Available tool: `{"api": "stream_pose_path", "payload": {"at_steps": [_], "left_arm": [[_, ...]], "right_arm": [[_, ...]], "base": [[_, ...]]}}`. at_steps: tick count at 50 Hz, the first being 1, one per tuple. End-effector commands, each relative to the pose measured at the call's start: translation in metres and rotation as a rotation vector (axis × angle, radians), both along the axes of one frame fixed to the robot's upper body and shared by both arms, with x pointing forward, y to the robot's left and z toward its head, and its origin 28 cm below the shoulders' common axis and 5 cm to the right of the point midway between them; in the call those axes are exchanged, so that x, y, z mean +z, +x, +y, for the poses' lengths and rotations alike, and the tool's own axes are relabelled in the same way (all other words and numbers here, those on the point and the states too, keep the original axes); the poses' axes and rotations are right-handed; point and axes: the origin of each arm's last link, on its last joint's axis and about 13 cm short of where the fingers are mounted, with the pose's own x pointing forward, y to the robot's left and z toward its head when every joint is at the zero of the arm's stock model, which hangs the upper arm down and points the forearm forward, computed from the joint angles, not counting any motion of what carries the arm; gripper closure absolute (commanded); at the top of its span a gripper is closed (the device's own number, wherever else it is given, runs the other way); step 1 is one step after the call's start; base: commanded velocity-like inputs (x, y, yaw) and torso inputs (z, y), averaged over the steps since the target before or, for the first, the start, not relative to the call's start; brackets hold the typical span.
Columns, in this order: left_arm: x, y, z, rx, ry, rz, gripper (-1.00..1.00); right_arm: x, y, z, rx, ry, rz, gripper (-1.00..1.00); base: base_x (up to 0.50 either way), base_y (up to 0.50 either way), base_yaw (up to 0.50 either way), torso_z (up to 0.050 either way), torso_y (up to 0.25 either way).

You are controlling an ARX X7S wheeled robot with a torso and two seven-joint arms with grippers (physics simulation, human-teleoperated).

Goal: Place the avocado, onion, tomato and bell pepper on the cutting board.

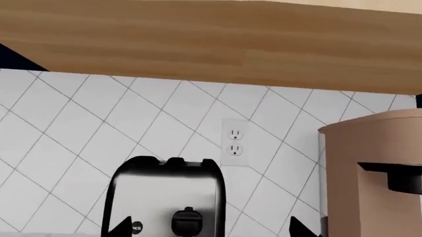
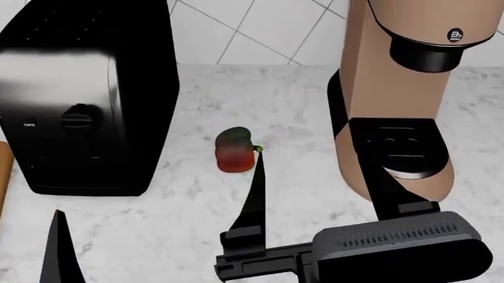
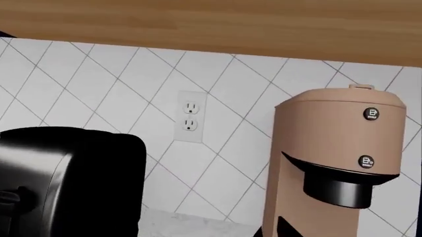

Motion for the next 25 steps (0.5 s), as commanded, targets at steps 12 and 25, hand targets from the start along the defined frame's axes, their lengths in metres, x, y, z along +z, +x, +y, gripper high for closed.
{"api": "stream_pose_path", "payload": {"at_steps": [12, 25], "left_arm": [[0.003, -0.005, 0.001, -0.061, -0.012, 0.017, -1.0], [0.025, -0.067, 0.004, -0.553, 0.095, 0.051, -1.0]], "right_arm": [[-0.001, -0.004, -0.002, -0.014, 0.002, 0.001, -1.0], [0.001, -0.006, -0.004, -0.022, 0.026, -0.004, -1.0]], "base": [[0.23, 0.0, 0.0, 0.0, 0.0], [0.03, 0.0, 0.0, 0.0, 0.001]]}}
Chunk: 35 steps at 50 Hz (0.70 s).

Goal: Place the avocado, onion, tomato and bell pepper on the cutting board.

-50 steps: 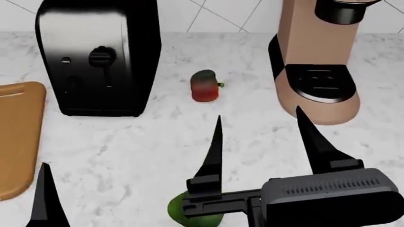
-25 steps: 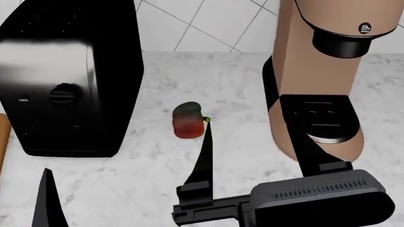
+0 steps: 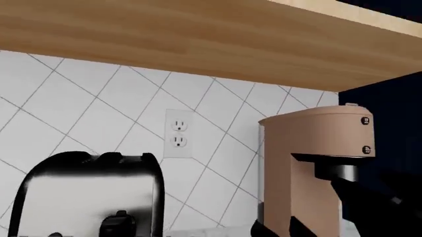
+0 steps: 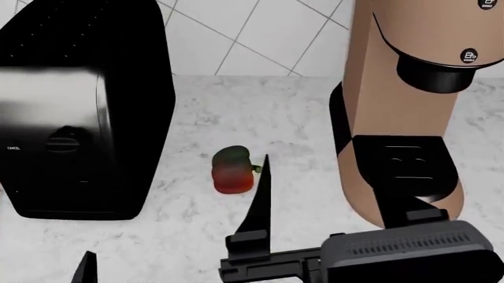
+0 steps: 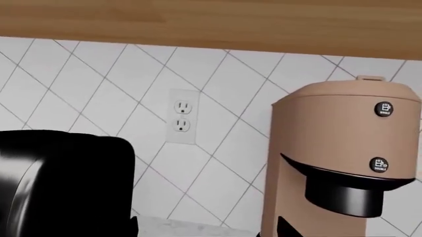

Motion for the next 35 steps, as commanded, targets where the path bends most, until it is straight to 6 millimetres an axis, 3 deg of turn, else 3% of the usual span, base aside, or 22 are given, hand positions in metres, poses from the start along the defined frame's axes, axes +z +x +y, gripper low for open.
{"api": "stream_pose_path", "payload": {"at_steps": [1, 12, 21, 35], "left_arm": [[0.013, -0.041, 0.005, -0.354, 0.076, 0.015, -1.0], [0.019, -0.044, 0.008, -0.538, 0.19, 0.153, -1.0], [0.024, -0.03, 0.005, -0.49, 0.172, 0.173, -1.0], [0.008, -0.014, 0.0, -0.473, 0.186, 0.236, -1.0]], "right_arm": [[0.002, -0.001, -0.002, -0.008, 0.009, -0.004, -1.0], [0.0, 0.0, -0.002, 0.0, 0.013, 0.008, -1.0], [0.0, -0.001, -0.003, 0.005, 0.007, 0.008, -1.0], [0.003, -0.008, -0.022, -0.088, 0.027, -0.019, -1.0]], "base": [[0.0, 0.0, 0.0, 0.0, 0.0], [0.0, 0.0, 0.0, 0.0, 0.0], [0.0, 0.0, 0.0, 0.0, 0.0], [0.0, 0.0, 0.0, 0.0, 0.0]]}}
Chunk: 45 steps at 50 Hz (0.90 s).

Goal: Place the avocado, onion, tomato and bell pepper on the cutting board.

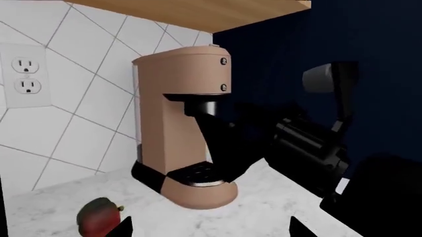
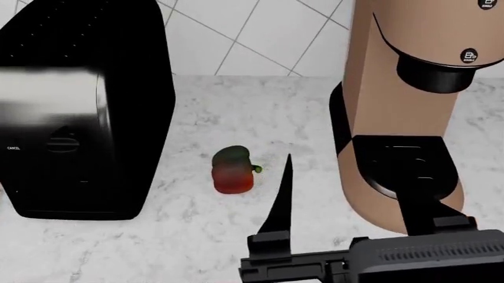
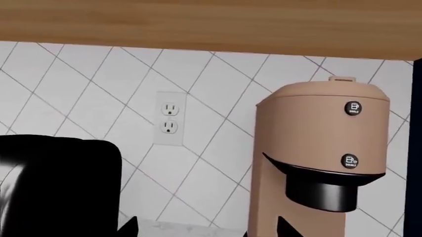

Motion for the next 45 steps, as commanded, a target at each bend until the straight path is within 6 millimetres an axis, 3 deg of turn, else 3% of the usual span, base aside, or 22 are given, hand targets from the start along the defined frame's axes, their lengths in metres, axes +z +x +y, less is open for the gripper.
{"api": "stream_pose_path", "payload": {"at_steps": [1, 21, 45], "left_arm": [[-0.009, 0.012, -0.002, -0.007, 0.035, 0.037, -1.0], [-0.027, 0.027, -0.009, -0.028, 0.09, 0.107, -1.0], [-0.047, 0.015, -0.015, -0.075, 0.143, 0.174, -1.0]], "right_arm": [[0.002, -0.003, -0.012, -0.059, 0.009, -0.014, -1.0], [0.001, -0.004, -0.016, -0.073, 0.015, -0.007, -1.0], [0.0, -0.002, -0.014, -0.052, 0.012, 0.002, -1.0]], "base": [[0.0, 0.0, 0.0, 0.0, 0.0], [0.0, 0.0, 0.0, 0.0, 0.0], [0.0, 0.0, 0.0, 0.0, 0.0]]}}
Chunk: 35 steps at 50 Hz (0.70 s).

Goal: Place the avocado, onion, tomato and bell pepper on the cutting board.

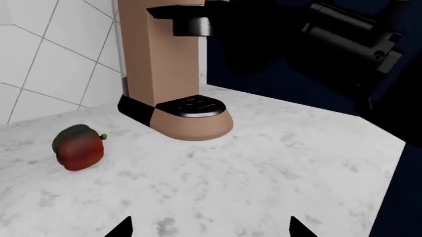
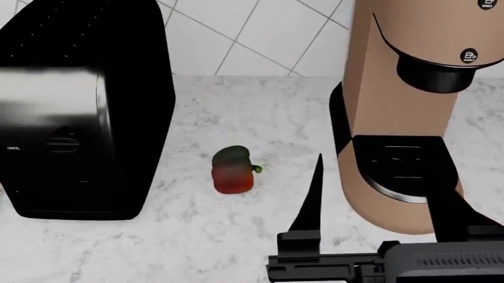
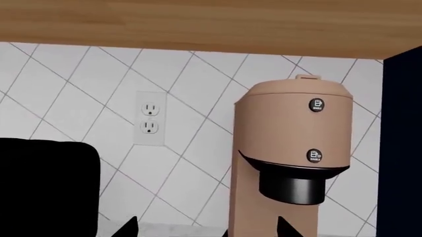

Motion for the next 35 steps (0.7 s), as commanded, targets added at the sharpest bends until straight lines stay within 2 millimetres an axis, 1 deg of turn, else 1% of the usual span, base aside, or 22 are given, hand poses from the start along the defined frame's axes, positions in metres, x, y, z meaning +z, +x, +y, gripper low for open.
{"api": "stream_pose_path", "payload": {"at_steps": [1, 14, 28, 35], "left_arm": [[-0.011, 0.001, -0.005, -0.044, -0.004, 0.011, -1.0], [-0.02, -0.004, -0.007, -0.058, 0.014, 0.047, -1.0], [-0.031, 0.003, -0.009, -0.041, 0.035, 0.076, -1.0], [-0.034, 0.005, -0.01, -0.036, 0.04, 0.087, -1.0]], "right_arm": [[0.0, 0.001, 0.0, 0.004, -0.006, 0.003, -1.0], [-0.001, 0.002, 0.001, 0.014, -0.009, 0.008, -1.0], [0.0, 0.002, 0.003, 0.031, -0.012, 0.005, -1.0], [0.0, 0.002, 0.003, 0.036, -0.013, 0.004, -1.0]], "base": [[0.0, 0.0, 0.0, 0.0, 0.0], [0.0, 0.0, 0.0, 0.0, 0.0], [0.0, 0.0, 0.0, 0.0, 0.0], [0.0, 0.0, 0.0, 0.0, 0.0]]}}
